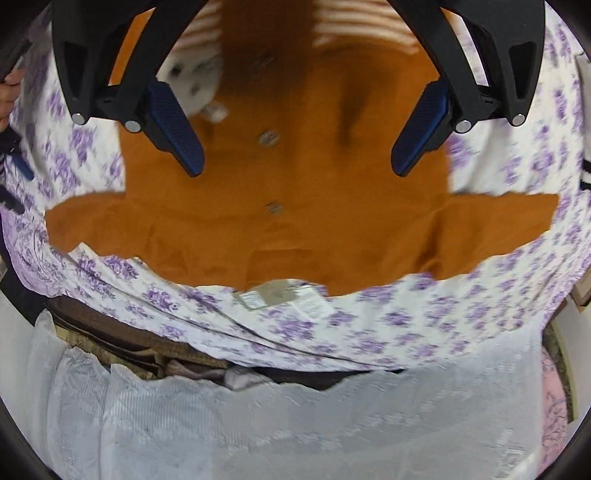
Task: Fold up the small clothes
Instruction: 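Reach the right tool to a sleeve cuff and close on it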
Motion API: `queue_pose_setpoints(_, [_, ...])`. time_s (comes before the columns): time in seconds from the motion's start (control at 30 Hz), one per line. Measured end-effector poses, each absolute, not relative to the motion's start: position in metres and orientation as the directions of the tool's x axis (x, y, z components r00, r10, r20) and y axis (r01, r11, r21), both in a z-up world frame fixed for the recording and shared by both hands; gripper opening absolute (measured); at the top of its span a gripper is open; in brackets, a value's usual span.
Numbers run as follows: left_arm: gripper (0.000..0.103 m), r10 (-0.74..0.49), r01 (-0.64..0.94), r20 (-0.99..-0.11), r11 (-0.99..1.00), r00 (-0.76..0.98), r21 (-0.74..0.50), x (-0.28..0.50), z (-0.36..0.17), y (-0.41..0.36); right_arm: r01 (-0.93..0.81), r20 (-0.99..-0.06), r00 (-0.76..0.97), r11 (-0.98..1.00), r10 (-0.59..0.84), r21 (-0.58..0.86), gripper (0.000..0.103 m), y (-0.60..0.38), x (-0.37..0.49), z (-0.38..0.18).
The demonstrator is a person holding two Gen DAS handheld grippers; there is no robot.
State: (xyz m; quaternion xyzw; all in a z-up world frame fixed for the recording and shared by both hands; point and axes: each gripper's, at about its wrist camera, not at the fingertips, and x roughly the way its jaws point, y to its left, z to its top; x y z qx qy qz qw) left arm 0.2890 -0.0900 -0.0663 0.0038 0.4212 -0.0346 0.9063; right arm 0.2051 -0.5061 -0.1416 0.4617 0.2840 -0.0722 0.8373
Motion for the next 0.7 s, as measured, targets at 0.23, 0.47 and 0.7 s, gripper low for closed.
queue_pose_setpoints(0.23, [0.099,-0.071,0.102,-0.793,0.995,0.605,-0.011,0.340,-0.081,-0.151,0.433,-0.562,0.820,0.526,0.108,0.732,0.061,-0.532,0.242,-0.171])
queue_pose_setpoints(0.47, [0.099,-0.046,0.071,-0.850,0.997,0.525,-0.011,0.375,-0.131,-0.176,0.456,-0.567,0.822,0.540,0.050,0.708,0.052,-0.552,0.271,-0.178])
queue_pose_setpoints(0.7, [0.099,-0.053,0.080,-0.828,0.997,0.559,-0.010,0.370,-0.138,-0.176,0.436,-0.531,0.847,0.552,0.014,0.711,0.012,-0.562,0.274,-0.186])
